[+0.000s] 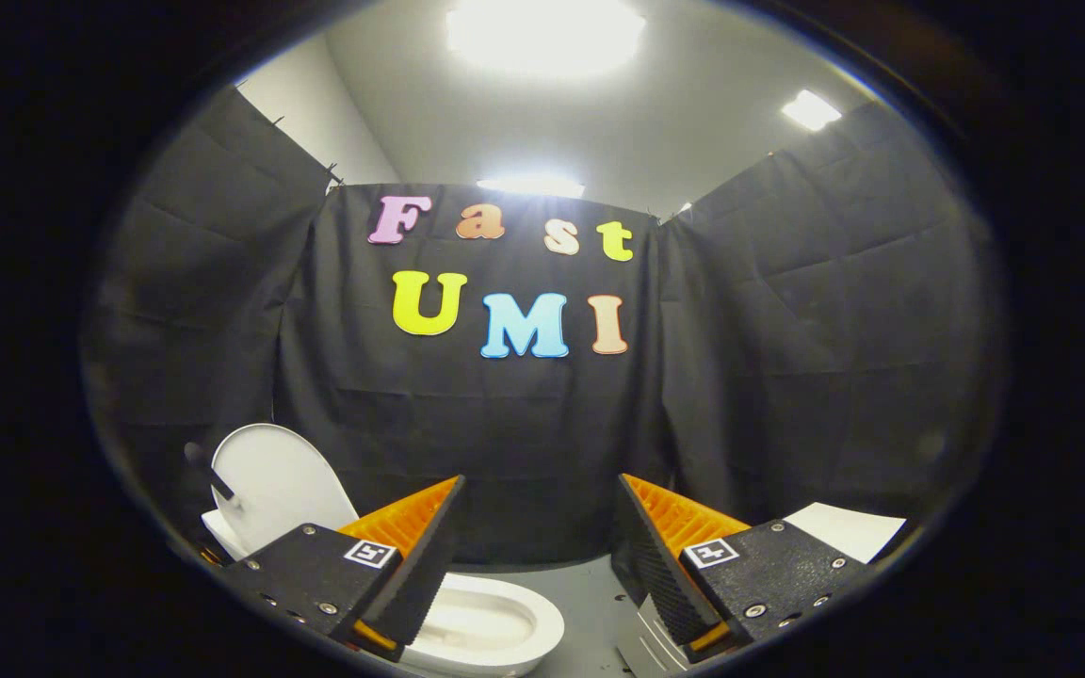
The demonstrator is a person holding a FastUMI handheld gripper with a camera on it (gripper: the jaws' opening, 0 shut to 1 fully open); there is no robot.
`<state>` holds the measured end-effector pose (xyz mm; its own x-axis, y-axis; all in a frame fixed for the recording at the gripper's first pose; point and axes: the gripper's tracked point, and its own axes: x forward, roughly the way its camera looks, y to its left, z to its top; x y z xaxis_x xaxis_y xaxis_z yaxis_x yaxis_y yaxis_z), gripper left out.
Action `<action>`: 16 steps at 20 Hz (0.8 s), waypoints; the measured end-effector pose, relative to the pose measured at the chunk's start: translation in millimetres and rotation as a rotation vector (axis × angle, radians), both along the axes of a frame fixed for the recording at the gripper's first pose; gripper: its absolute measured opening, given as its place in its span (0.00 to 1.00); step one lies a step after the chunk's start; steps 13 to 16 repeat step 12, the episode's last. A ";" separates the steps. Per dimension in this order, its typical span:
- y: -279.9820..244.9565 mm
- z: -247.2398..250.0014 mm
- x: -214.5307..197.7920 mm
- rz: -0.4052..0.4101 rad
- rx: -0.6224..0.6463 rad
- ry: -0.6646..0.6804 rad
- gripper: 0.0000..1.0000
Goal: Open the toilet lid.
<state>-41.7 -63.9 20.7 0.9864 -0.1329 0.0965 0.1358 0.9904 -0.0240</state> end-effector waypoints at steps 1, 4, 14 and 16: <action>7.8 2.2 0.2 0.017 0.007 -0.003 0.95; 18.5 -11.5 5.2 0.053 0.000 0.019 0.95; 29.5 -24.7 14.2 0.080 -0.052 0.063 0.95; 29.5 -24.7 14.2 0.080 -0.052 0.063 0.95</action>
